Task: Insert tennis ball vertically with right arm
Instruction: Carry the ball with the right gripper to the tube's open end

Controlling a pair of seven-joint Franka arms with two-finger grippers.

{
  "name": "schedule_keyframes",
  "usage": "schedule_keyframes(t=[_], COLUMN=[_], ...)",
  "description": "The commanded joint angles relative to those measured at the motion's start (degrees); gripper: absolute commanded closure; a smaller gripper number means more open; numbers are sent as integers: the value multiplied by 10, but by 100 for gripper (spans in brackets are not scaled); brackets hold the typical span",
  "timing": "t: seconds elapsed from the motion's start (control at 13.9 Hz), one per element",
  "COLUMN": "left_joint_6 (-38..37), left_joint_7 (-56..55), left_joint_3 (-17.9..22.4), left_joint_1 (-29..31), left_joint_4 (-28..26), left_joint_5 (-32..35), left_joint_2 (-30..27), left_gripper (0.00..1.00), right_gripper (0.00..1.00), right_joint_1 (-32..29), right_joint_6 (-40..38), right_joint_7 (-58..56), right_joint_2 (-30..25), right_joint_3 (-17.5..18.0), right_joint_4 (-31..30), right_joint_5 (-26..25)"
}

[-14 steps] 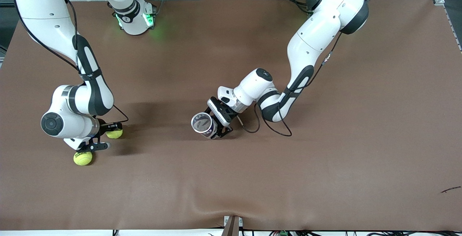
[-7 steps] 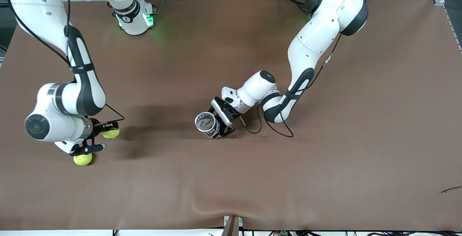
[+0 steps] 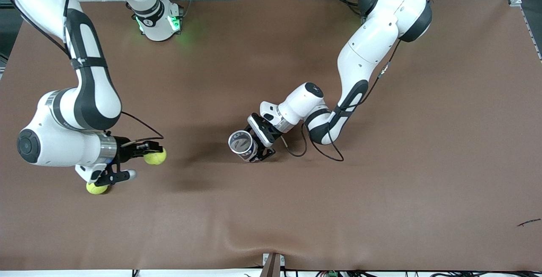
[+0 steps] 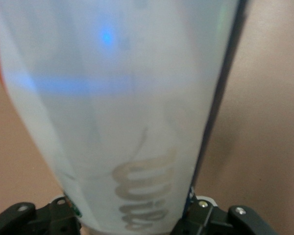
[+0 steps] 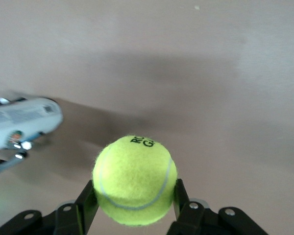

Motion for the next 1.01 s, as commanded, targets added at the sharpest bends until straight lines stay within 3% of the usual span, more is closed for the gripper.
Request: schedule_keyframes(t=[0.0,0.29,0.65,0.93], left_joint_6=[13,13,14,14], left_joint_7=[-3,-4,-4,-4], left_joint_3=[4,4,4,4], left_joint_1=[-1,-1,0,1], left_joint_4=[6,8,8,8], left_joint_5=[14,14,13,13], left_joint_2=[3,2,1,1], left_gripper=[27,27,28,27], right_gripper=[94,94,94,94], right_joint_1=[56,108,149,190], right_joint_6=[-4,-3,0,43], right_joint_7=[140,294,399,472], right_joint_2=[0,4,4,6], right_joint_3=[-3,-2,-3,-3], right_joint_4=[33,69,87,93], right_joint_5=[12,12,54,57])
